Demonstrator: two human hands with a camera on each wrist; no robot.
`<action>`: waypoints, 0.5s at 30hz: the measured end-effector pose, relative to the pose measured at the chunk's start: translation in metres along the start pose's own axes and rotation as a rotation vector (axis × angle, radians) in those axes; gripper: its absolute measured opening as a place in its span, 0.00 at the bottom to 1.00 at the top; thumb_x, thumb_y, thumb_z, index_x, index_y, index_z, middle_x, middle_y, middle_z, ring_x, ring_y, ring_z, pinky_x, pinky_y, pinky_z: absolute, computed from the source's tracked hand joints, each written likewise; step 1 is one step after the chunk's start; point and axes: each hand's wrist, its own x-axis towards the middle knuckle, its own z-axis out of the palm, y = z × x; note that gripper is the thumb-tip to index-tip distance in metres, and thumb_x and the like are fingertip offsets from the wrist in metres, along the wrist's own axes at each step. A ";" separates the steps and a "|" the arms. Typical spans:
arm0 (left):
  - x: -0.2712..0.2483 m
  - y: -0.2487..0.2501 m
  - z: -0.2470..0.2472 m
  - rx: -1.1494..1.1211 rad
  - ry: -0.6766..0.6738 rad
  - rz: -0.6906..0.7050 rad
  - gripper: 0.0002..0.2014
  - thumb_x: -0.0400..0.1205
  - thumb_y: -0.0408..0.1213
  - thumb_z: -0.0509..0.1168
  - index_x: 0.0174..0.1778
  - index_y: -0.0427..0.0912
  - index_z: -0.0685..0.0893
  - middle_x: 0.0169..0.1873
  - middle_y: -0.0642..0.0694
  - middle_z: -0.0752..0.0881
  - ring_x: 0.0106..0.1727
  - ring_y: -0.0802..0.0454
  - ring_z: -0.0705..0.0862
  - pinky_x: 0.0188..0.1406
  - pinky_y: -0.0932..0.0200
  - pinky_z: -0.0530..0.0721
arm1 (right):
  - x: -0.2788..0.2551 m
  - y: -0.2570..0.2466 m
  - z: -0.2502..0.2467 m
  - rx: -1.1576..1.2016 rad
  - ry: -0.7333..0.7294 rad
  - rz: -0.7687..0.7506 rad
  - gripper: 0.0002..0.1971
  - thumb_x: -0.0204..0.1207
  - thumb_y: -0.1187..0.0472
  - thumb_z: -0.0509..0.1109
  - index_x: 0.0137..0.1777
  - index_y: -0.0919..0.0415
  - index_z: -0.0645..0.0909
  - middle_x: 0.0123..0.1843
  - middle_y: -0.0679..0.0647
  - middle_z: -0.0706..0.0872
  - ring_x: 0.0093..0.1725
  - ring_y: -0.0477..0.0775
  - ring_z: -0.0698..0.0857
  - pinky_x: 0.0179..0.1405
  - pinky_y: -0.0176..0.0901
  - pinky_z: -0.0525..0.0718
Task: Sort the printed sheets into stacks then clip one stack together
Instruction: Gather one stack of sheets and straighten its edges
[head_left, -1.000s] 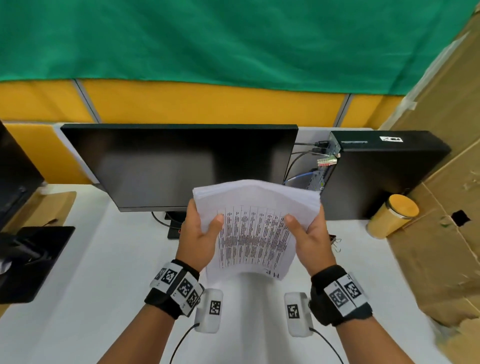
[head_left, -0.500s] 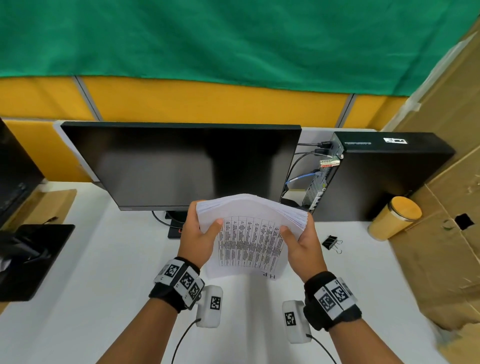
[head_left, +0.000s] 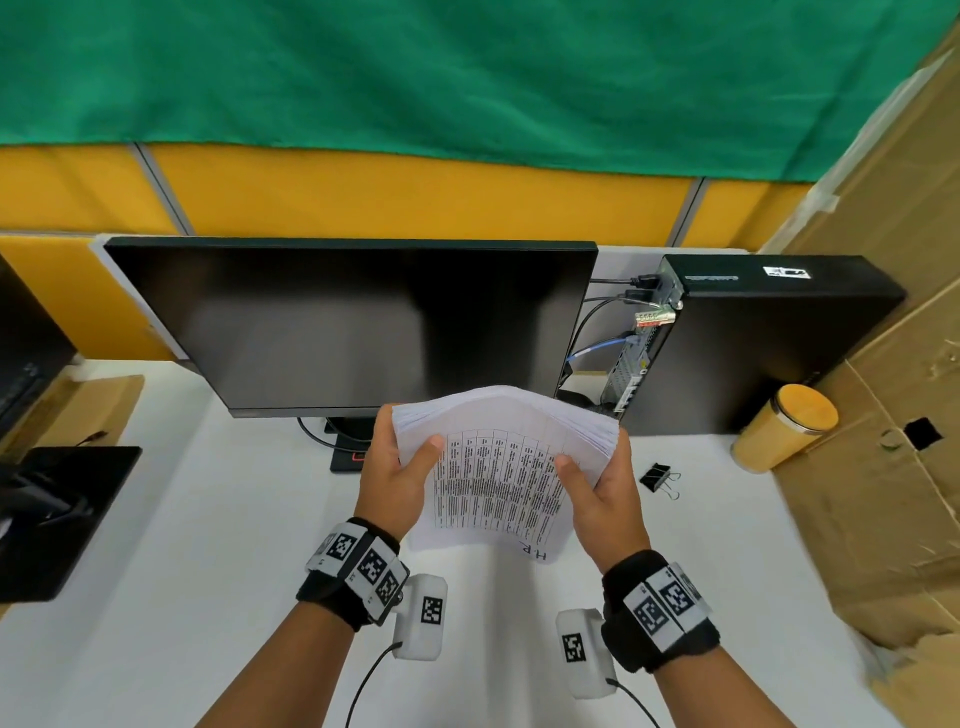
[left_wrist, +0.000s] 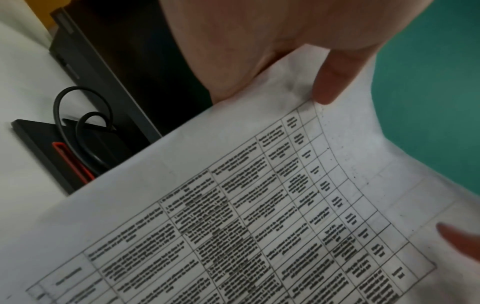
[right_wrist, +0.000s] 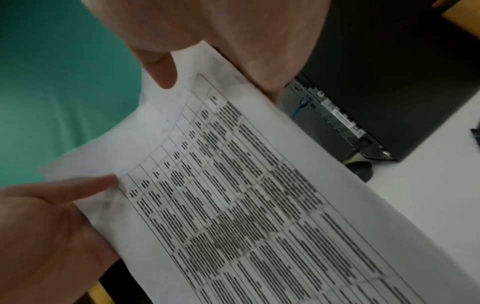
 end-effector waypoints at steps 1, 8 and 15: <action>0.000 0.001 0.000 0.004 -0.005 0.001 0.15 0.83 0.29 0.65 0.53 0.58 0.75 0.49 0.57 0.85 0.48 0.67 0.86 0.46 0.66 0.84 | 0.001 -0.003 0.000 0.000 0.012 -0.022 0.23 0.77 0.54 0.70 0.69 0.43 0.67 0.66 0.51 0.83 0.65 0.49 0.83 0.55 0.35 0.85; 0.002 0.001 -0.005 0.047 -0.016 0.027 0.17 0.82 0.28 0.66 0.53 0.58 0.75 0.48 0.55 0.85 0.48 0.66 0.86 0.43 0.68 0.84 | 0.005 -0.017 0.001 0.002 0.028 -0.098 0.12 0.81 0.59 0.68 0.56 0.42 0.70 0.54 0.53 0.83 0.50 0.38 0.85 0.41 0.28 0.83; 0.001 -0.008 -0.005 0.047 -0.017 -0.010 0.18 0.81 0.28 0.68 0.54 0.59 0.77 0.45 0.72 0.87 0.50 0.70 0.86 0.46 0.74 0.82 | -0.001 -0.004 0.003 -0.026 0.017 0.006 0.17 0.82 0.62 0.67 0.66 0.50 0.68 0.59 0.41 0.82 0.59 0.38 0.82 0.42 0.20 0.82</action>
